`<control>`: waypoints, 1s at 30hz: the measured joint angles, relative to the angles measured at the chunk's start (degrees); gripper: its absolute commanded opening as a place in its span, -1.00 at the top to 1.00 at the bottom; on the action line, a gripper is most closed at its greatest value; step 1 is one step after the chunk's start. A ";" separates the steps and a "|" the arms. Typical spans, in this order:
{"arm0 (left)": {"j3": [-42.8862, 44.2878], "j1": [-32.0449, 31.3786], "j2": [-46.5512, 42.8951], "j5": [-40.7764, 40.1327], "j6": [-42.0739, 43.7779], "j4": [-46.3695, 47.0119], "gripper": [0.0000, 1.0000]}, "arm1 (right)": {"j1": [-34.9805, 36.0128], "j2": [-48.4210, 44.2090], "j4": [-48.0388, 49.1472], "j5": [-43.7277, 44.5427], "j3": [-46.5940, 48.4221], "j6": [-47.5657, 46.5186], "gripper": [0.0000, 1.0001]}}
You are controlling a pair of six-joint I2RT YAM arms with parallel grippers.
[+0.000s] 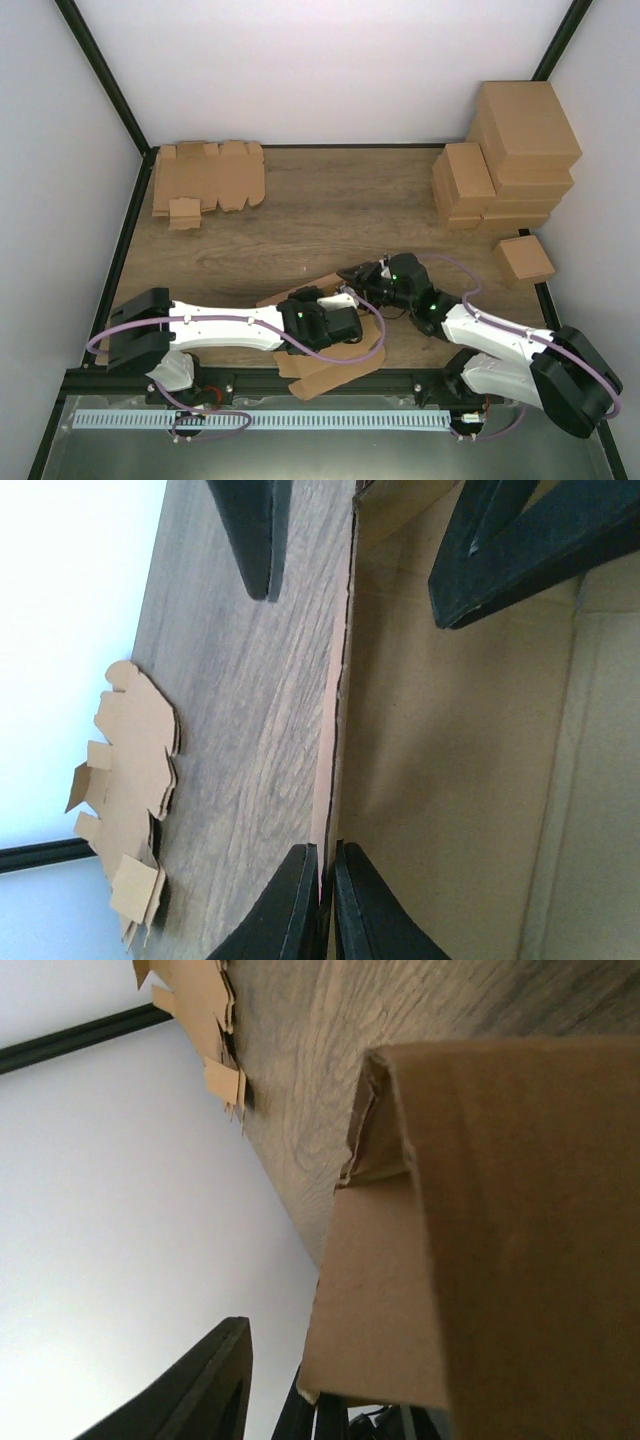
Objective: Fold the paper box
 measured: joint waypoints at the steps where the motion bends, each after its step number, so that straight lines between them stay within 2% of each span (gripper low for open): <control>1: 0.15 -0.07 -0.02 0.13 -0.04 0.02 0.85 | 0.02 0.31 -0.02 0.04 0.02 0.11 0.26; 7: 0.28 -0.13 -0.20 3.43 -0.02 0.90 0.72 | 0.15 1.51 0.17 0.44 0.15 0.24 0.69; 10: 0.28 -0.15 -1.07 5.46 0.11 1.42 0.57 | 0.20 1.84 0.17 0.70 0.17 0.26 0.78; 14: 0.28 -0.13 -2.95 10.38 0.37 1.92 0.05 | 0.20 2.14 0.15 0.87 0.20 0.07 0.88; 16: 0.26 -0.13 -4.44 14.60 0.85 2.08 -0.14 | 0.20 2.16 0.09 1.07 0.20 -0.07 0.95; 21: 0.26 0.81 -10.54 27.28 0.37 2.84 -0.51 | 0.20 2.16 -0.07 1.27 0.17 -1.07 0.97; 24: 0.13 4.57 -16.02 35.60 -1.70 4.11 -0.72 | 0.20 2.16 -0.07 1.25 0.17 -2.47 0.97; 27: 0.07 11.28 -21.55 42.27 -4.00 5.77 -0.97 | 0.20 2.16 -0.02 1.11 0.17 -4.52 0.97; 30: 0.04 17.79 -25.24 47.36 -5.75 6.82 -1.00 | 0.20 2.14 0.24 0.81 0.20 -7.82 0.97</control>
